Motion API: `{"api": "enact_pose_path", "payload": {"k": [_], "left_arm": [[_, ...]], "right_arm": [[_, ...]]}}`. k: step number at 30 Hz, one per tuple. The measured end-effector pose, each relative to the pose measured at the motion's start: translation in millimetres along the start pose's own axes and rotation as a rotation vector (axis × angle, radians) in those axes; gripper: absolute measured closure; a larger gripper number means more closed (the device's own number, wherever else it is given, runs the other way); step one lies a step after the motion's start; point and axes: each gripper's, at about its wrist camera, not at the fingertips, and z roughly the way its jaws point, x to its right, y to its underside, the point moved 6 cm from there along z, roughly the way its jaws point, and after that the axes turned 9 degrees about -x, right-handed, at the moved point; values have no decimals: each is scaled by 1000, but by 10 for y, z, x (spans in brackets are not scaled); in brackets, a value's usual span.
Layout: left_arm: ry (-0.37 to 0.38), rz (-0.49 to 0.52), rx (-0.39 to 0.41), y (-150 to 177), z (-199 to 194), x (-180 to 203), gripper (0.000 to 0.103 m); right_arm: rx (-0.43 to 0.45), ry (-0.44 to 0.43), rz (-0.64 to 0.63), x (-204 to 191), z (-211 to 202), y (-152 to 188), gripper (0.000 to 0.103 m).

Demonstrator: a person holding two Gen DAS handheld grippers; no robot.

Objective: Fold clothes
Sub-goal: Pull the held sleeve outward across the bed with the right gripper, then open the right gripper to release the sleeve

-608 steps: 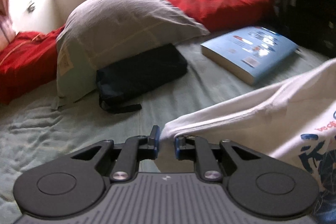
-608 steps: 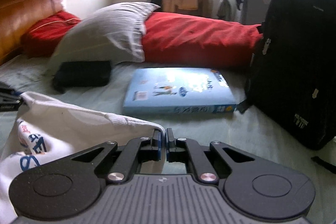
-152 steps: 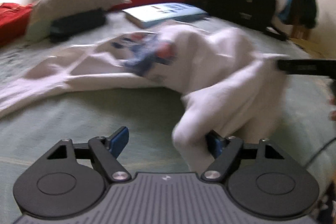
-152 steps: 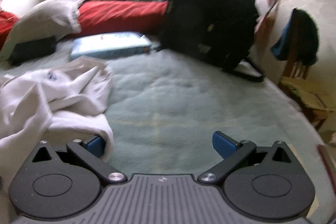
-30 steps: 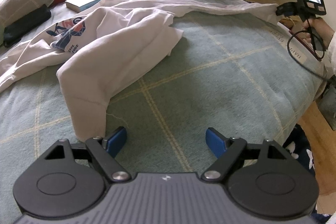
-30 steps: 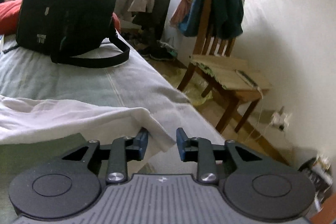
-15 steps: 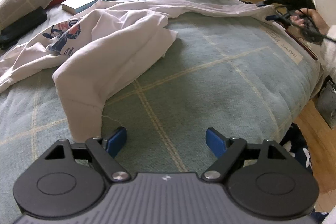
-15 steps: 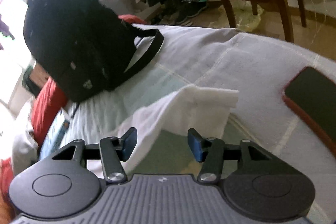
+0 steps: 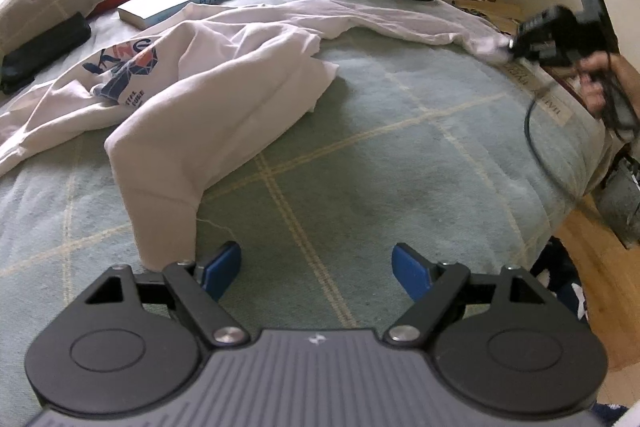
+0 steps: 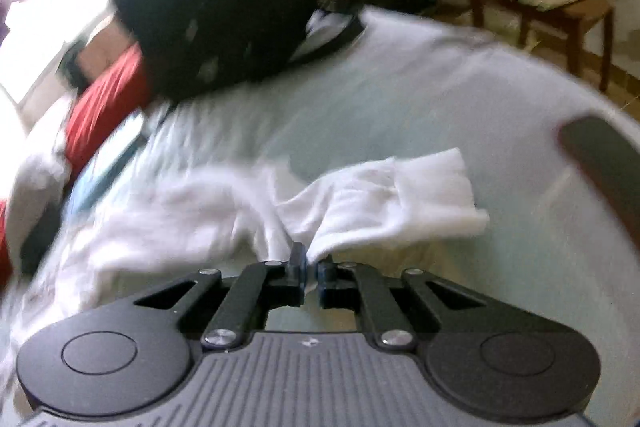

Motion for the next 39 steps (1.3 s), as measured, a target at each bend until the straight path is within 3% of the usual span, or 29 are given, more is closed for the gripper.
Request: {"api": "enact_pose_path", "payload": {"k": [4,7,10,14,16,19,21,22,23,28,34,39], "left_arm": [[5,11,3,12,-25,31,20],[5,9,5,8,-30,26,20],[7,12,3,5,-21,49,20],[7,23,1,1,-14,98,20],[6,28,0,2,-13,113,20],[-1,28,-4,-1,1,110,20],[-7,25,-8,-8,17,100,20],[-10,23,-10,-11,25,95,20],[-12,22,-12,-14,32,91,20],[-15,30,-14,-12,54,105,20],[-33,21,-12,-29,49,61,20],[-43,12,-8,-43,44,19,20]], "right_arm": [[-47,15,-62,-102,-66,344,76],[-17,26,-69,-82,-259,400,65],[60,109,-69,33,-453,286,52],[139,215,-30,272,-474,37,48],[134,254,-11,396,-312,-83,43],[89,263,-26,444,-48,-128,25],[92,314,-120,338,25,-113,33],[90,333,-180,258,34,-103,60],[86,324,-219,192,35,-109,81],[138,423,-316,92,-10,-410,86],[215,534,-234,396,-102,-945,87],[217,584,-188,559,-99,-1143,86]]}}
